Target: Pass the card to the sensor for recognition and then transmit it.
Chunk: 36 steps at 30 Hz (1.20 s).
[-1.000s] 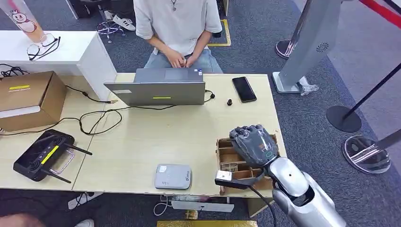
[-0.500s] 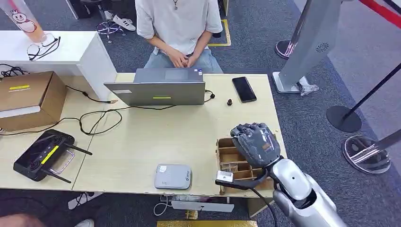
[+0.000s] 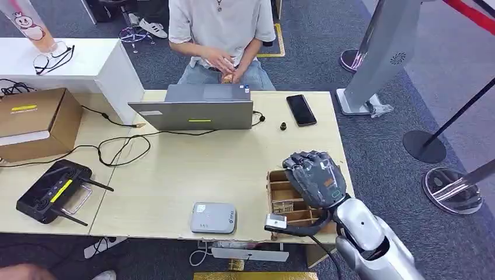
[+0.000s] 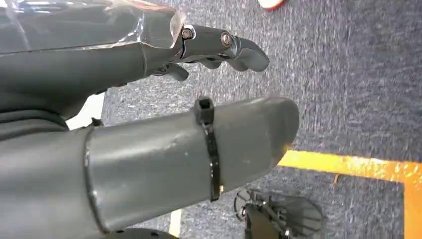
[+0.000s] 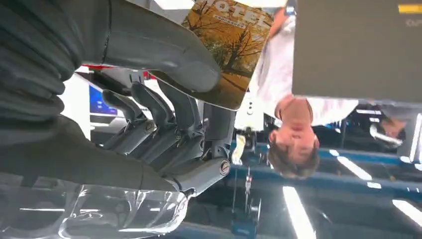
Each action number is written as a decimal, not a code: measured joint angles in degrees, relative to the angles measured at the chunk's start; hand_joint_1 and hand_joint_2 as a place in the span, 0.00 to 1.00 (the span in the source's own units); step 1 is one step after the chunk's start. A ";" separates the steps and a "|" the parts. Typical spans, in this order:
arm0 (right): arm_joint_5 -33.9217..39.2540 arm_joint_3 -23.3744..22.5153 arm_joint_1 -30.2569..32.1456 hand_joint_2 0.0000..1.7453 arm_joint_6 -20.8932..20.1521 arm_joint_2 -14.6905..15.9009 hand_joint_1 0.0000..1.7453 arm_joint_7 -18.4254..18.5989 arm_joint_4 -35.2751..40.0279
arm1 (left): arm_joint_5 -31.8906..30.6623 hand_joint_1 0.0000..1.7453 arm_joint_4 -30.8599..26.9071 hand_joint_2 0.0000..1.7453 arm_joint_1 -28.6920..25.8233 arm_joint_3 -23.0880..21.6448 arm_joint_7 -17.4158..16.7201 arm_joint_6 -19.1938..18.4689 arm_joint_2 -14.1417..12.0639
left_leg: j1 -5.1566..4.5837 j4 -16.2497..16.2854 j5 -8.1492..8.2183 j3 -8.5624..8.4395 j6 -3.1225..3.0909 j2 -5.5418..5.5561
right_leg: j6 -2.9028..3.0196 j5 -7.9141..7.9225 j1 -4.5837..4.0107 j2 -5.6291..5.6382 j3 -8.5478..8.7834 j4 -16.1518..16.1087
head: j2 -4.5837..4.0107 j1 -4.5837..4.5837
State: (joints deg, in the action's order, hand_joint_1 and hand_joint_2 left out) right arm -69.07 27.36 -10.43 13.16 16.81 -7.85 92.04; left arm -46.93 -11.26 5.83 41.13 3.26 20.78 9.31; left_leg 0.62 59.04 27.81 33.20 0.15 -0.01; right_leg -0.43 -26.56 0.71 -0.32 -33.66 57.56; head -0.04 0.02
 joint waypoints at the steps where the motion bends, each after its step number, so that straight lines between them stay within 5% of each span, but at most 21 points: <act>1: -0.35 0.00 -0.15 1.00 0.57 -0.33 1.00 -0.13 0.02 | -0.04 0.00 0.00 0.00 0.09 0.00 -0.20 -0.22 -0.07 | 0.00 0.00 0.00 0.00 0.00 0.00 | 0.00 0.00 0.00 0.00 0.00 0.00 | 0.00 0.02; 17: 1.82 0.72 -8.55 1.00 10.27 -8.22 1.00 -2.29 -3.43 | -1.00 0.00 0.00 0.00 0.67 -0.13 -1.11 -0.26 -0.35 | 0.00 0.00 -0.02 -0.01 0.01 -0.01 | 0.00 0.00 0.00 0.02 0.00 0.01 | 0.00 0.02; 36: 4.26 2.19 -21.88 1.00 14.03 -17.74 1.00 -0.92 -18.75 | -2.49 0.00 0.00 0.00 1.76 -1.16 -3.43 -0.79 -0.31 | 0.00 0.00 -0.03 -0.01 0.00 0.00 | 0.02 0.02 0.00 0.02 0.00 0.03 | 0.00 0.02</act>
State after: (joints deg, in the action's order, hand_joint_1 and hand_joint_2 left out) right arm -64.81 29.55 -32.32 27.19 -0.93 -8.77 73.29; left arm -49.42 -11.26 7.59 39.98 -0.17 20.00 9.01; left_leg 0.62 59.04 27.78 33.19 0.15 -0.01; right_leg -0.41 -26.54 0.71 -0.30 -33.66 57.59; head -0.04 0.04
